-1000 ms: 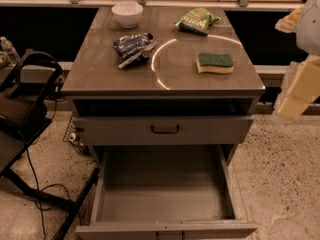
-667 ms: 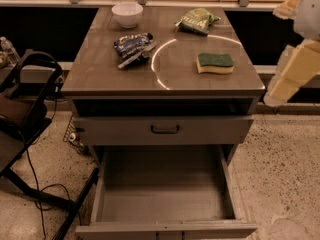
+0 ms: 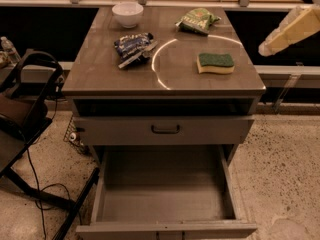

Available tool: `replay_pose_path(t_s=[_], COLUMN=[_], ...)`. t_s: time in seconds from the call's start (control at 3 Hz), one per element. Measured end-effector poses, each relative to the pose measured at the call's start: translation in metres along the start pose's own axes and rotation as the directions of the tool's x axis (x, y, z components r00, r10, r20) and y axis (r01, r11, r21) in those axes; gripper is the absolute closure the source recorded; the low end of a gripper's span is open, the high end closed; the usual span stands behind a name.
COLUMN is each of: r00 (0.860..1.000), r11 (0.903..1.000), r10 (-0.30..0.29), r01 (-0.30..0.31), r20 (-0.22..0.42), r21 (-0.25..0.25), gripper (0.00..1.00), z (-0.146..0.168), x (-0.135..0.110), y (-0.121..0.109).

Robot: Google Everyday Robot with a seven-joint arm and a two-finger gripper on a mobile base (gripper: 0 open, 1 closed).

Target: Place sponge into middle drawer

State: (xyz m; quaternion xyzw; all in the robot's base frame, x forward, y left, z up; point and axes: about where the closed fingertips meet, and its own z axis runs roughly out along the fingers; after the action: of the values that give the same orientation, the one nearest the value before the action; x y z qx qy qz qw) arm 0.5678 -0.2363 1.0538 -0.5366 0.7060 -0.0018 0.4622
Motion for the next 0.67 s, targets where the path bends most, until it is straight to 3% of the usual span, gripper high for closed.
replay_pose_path(t_s=[0.33, 0.67], r00=[0.989, 0.988], r11=[0.9981, 0.9975], r10=[0.051, 0.065], r01=[-0.055, -0.069], r20=[0.140, 0.140], r21=[0.027, 0.020], gripper=[0.00, 0.00], z=[0.0233, 0.0333], x=[0.0006, 0.0012], y=[-0.0212, -0.0223])
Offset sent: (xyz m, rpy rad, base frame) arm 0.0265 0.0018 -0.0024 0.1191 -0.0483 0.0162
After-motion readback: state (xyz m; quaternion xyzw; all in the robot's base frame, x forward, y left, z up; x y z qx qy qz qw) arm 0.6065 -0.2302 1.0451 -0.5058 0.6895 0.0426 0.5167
